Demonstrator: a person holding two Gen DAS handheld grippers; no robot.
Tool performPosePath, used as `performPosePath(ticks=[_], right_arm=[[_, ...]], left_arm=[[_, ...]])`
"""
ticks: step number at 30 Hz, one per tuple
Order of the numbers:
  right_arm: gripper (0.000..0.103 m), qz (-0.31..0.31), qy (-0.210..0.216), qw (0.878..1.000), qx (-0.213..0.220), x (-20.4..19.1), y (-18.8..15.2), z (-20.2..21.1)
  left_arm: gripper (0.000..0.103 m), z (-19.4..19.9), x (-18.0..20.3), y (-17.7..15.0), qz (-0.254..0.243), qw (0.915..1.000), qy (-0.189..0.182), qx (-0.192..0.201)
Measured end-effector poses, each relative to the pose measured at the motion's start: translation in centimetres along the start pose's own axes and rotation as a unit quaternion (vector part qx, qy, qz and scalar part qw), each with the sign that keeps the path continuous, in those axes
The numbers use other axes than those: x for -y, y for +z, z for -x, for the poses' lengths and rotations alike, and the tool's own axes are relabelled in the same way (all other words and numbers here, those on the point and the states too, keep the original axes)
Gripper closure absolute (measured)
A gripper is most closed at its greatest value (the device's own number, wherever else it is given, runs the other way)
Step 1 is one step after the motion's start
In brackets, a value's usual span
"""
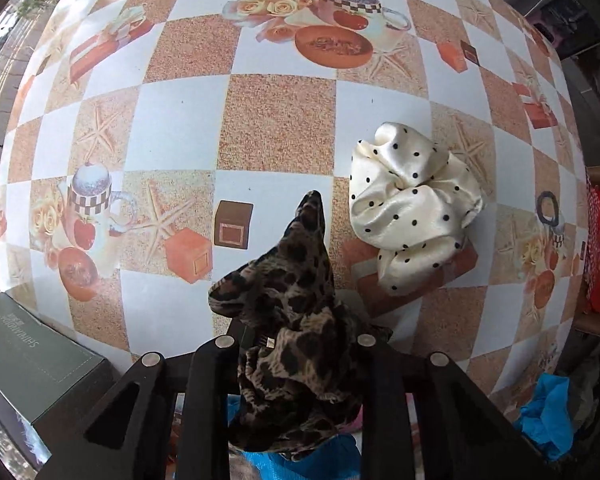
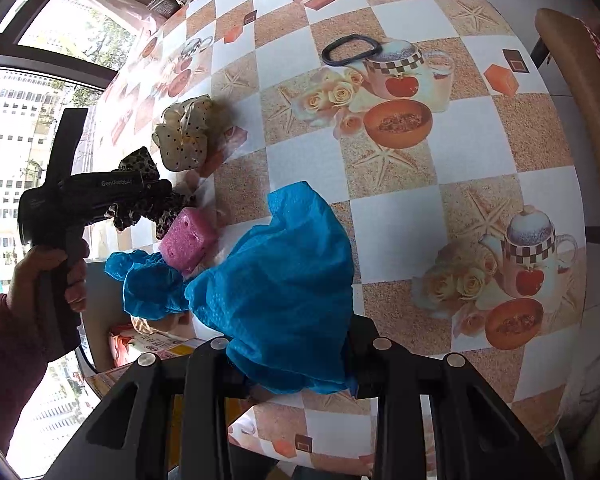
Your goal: Organize soft objects
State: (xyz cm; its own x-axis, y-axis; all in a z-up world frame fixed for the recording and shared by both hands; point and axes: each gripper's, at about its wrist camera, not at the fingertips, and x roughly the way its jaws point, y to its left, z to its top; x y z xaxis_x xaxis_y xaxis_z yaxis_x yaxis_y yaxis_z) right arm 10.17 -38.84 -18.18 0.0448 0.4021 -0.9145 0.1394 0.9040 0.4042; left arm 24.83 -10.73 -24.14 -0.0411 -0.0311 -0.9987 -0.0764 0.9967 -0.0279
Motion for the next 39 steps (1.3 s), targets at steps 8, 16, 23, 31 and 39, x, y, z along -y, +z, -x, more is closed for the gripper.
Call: performPosePath(ticks=[8, 16, 23, 31, 39], right_arm=[[0.071, 0.019, -0.01, 1.0, 0.01, -0.8, -0.2, 0.7], [0.071, 0.042, -0.018, 0.999, 0.009, -2.3, -1.8, 1.4], [0.071, 0.053, -0.03, 0.998, 0.001, -3.3, -5.2, 1.8], [0.071, 0.04, -0.051, 0.998, -0.005, -5.0, -10.9, 1.6], [0.071, 0.021, -0.064, 0.998, -0.003, -8.2, -16.9, 1.3]], left_arm=[[0.077, 5.7, 0.3, -3.4, -0.05, 0.9965, 0.003, 0.067], [0.077, 9.3, -1.1, -8.6, -0.078, 0.9933, -0.009, 0.085], [0.077, 11.0, -2.2, -13.7, -0.091, 0.9911, -0.024, 0.094], [0.077, 11.5, -4.7, -18.5, -0.112, 0.9882, -0.046, 0.094], [0.077, 12.7, -6.9, -23.1, -0.154, 0.9797, -0.077, 0.102]])
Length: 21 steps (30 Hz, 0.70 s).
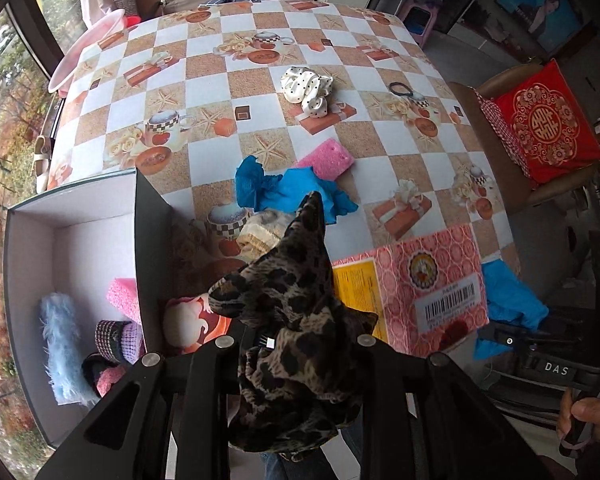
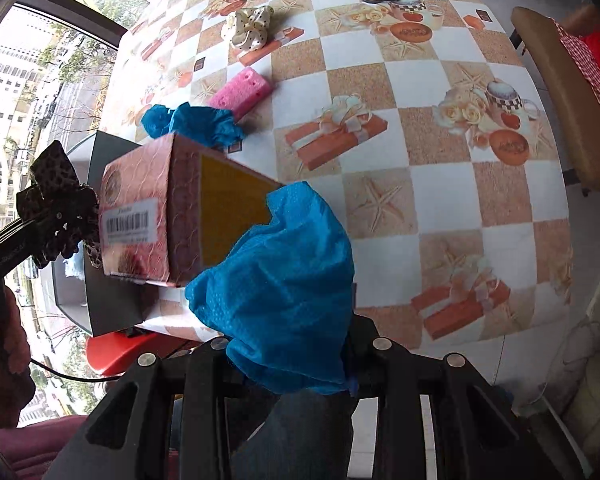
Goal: Organize soft objects
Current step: 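Carry the scrunchie with the left gripper while the right gripper carries the blue cloth to the box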
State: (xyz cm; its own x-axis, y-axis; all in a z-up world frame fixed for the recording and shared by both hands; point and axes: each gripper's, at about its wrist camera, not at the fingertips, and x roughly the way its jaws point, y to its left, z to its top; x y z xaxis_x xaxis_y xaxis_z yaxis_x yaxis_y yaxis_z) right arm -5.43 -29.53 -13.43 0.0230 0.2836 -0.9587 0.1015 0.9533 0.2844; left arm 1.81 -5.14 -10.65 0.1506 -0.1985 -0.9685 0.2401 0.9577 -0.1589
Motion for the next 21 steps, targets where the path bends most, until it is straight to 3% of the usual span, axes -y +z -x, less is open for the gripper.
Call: performPosePath(ticks=[5, 10, 21], right_arm=[[0.071, -0.004, 0.006, 1.0, -0.001, -3.0, -2.8, -0.5], [0.071, 0.041, 0.008, 0.999, -0.004, -7.2, -3.8, -1.0], [0.071, 0.169, 0.005, 0.986, -0.003, -16.5, -2.9, -1.5]], left_arm=[[0.077, 1.0, -0.8, -2.7, -0.014, 0.9998, -0.011, -0.002], [0.077, 2.7, -2.4, -4.4, -0.013, 0.9998, -0.012, 0.014], [0.077, 6.7, -9.4, -6.9, 0.069, 0.9955, 0.012, 0.064]])
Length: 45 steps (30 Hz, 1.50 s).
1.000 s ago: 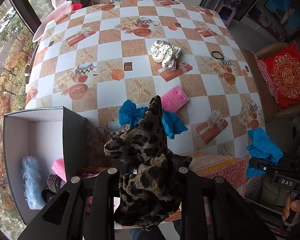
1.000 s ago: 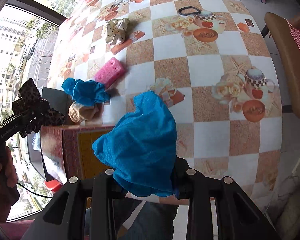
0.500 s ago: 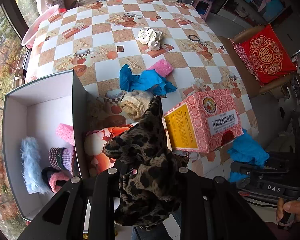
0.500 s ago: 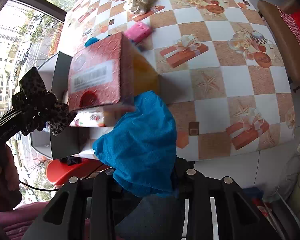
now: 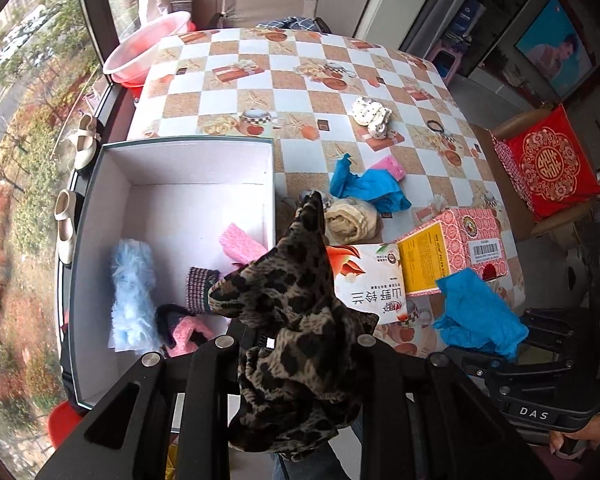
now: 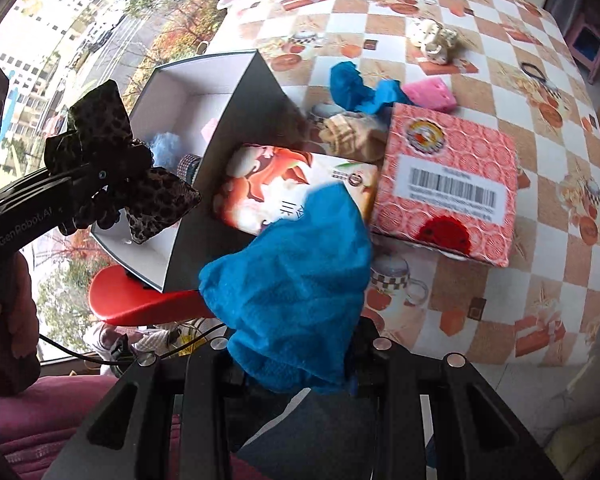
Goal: Organize soft objects
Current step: 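Carry the scrunchie with the left gripper while the right gripper carries the blue cloth to the box, then open the left gripper over the box while the right gripper releases the blue cloth inside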
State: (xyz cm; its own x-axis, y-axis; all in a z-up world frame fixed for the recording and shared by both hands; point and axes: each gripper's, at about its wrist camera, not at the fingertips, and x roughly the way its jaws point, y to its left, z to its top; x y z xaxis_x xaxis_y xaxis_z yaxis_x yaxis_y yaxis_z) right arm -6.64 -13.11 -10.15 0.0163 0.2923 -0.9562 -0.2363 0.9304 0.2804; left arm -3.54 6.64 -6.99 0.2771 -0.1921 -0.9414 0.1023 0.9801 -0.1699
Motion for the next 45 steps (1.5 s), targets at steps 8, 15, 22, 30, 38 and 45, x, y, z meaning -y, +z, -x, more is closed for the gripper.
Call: performPosePath(ticks=[8, 15, 22, 30, 38, 45], right_arm=[[0.071, 0.068, -0.006, 0.998, -0.003, -4.7, 3.5, -0.2], [0.071, 0.091, 0.016, 0.996, 0.014, -8.7, 6.9, 0.5], [0.071, 0.138, 0.014, 0.99, 0.007, -12.0, 8.6, 0.0], [0.071, 0.157, 0.013, 0.987, -0.005, -13.3, 9.6, -0.8], [0.071, 0.163, 0.011, 0.987, -0.006, -13.5, 10.1, -0.8], [0.071, 0.165, 0.009, 0.986, -0.009, -13.6, 10.2, -1.0]], left_arm=[[0.077, 0.9, -4.5, -1.2, 0.07, 0.9974, 0.01, 0.016], [0.077, 0.7, -6.8, -1.7, 0.098, 0.9947, 0.023, 0.021], [0.077, 0.7, -7.8, -2.2, 0.112, 0.993, 0.029, 0.025], [0.077, 0.6, -8.8, -2.7, 0.128, 0.9909, 0.034, 0.022], [0.077, 0.5, -9.0, -2.8, 0.13, 0.9908, 0.033, 0.022], [0.077, 0.5, -9.1, -2.8, 0.13, 0.9907, 0.033, 0.021]])
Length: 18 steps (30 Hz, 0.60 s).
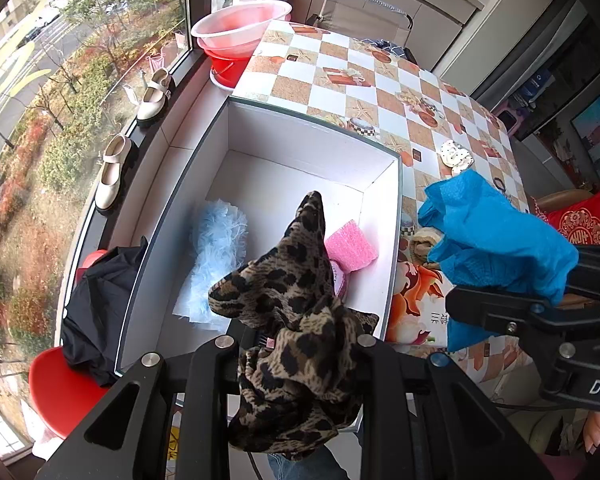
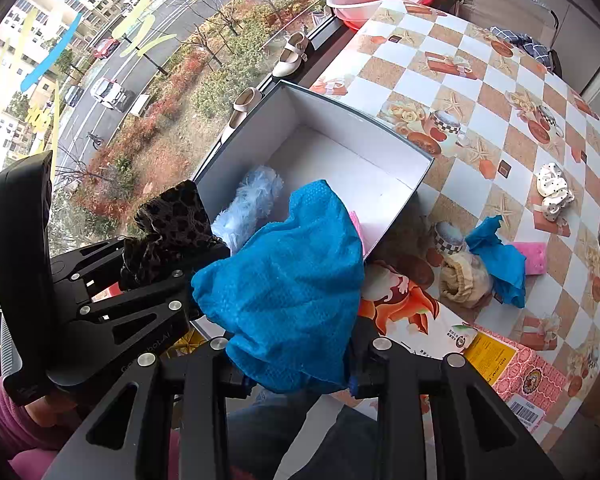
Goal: Organize soft objects
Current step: 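Open the left gripper over the box while the right gripper releases the blue cloth inside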
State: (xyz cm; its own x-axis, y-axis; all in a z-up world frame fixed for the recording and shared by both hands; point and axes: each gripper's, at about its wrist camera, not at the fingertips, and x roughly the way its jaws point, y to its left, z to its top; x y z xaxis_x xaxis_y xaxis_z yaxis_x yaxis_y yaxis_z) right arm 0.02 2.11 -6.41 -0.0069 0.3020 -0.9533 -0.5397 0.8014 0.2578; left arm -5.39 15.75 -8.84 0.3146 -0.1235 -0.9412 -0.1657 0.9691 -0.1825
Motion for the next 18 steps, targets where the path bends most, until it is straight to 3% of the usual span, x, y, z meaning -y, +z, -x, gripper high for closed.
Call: performPosePath(ticks=[18], right_arm=[[0.071, 0.006, 0.001, 1.0, -0.004, -0.24, 0.66, -0.48]], left_arm=[[0.076, -0.13, -0.3, 0.21, 0.001, 1.0, 0.0, -0.001]])
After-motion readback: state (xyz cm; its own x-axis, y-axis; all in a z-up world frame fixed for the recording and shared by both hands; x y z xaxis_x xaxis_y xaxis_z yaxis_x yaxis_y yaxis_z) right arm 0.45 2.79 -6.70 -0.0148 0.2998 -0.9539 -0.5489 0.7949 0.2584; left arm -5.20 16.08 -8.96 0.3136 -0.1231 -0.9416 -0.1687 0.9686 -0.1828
